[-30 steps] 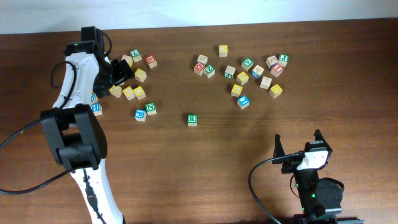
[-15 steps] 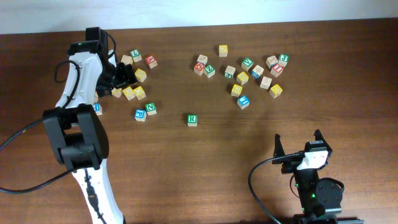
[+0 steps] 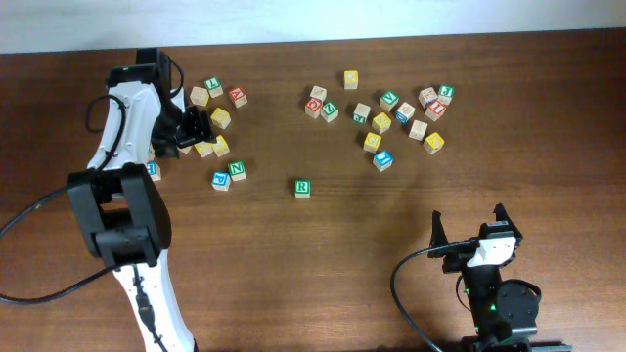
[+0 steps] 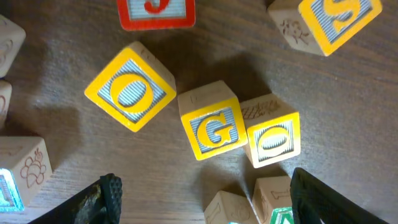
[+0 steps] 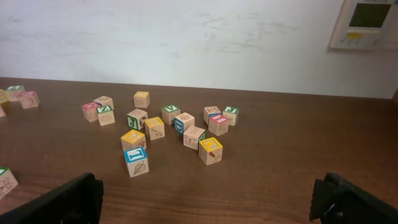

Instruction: Spell out RSS

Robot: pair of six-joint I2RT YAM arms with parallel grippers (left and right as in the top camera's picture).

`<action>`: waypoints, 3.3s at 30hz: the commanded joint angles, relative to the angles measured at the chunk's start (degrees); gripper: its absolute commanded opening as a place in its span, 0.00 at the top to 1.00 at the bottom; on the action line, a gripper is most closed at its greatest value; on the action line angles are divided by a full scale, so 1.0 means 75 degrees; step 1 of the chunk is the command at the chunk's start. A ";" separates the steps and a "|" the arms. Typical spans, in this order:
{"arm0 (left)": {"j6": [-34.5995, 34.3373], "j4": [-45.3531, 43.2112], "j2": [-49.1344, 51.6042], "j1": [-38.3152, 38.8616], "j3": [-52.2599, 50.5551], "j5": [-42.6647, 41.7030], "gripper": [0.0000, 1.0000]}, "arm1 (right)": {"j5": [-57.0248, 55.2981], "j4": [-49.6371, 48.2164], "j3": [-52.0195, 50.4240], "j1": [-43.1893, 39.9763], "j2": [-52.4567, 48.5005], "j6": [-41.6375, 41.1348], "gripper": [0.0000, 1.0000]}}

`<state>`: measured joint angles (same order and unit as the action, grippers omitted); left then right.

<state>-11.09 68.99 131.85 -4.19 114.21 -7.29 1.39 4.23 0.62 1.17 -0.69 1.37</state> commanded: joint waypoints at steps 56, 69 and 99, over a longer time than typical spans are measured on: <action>0.3867 -0.3025 0.0571 0.0755 0.0047 0.0163 0.11 | -0.0015 0.0035 -0.0041 0.0044 -0.0006 -0.0015 0.02; 0.3864 -0.3168 0.0991 0.0787 0.0047 0.0085 0.23 | -0.0015 0.0035 -0.0041 0.0044 -0.0006 -0.0015 0.02; 0.3858 -0.3220 0.0991 0.0784 0.0047 0.0152 0.55 | -0.0015 0.0038 -0.0041 0.0044 -0.0006 -0.0012 0.02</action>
<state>17.58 44.58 139.02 1.58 114.19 -5.63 1.39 4.23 0.62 1.17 -0.69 1.37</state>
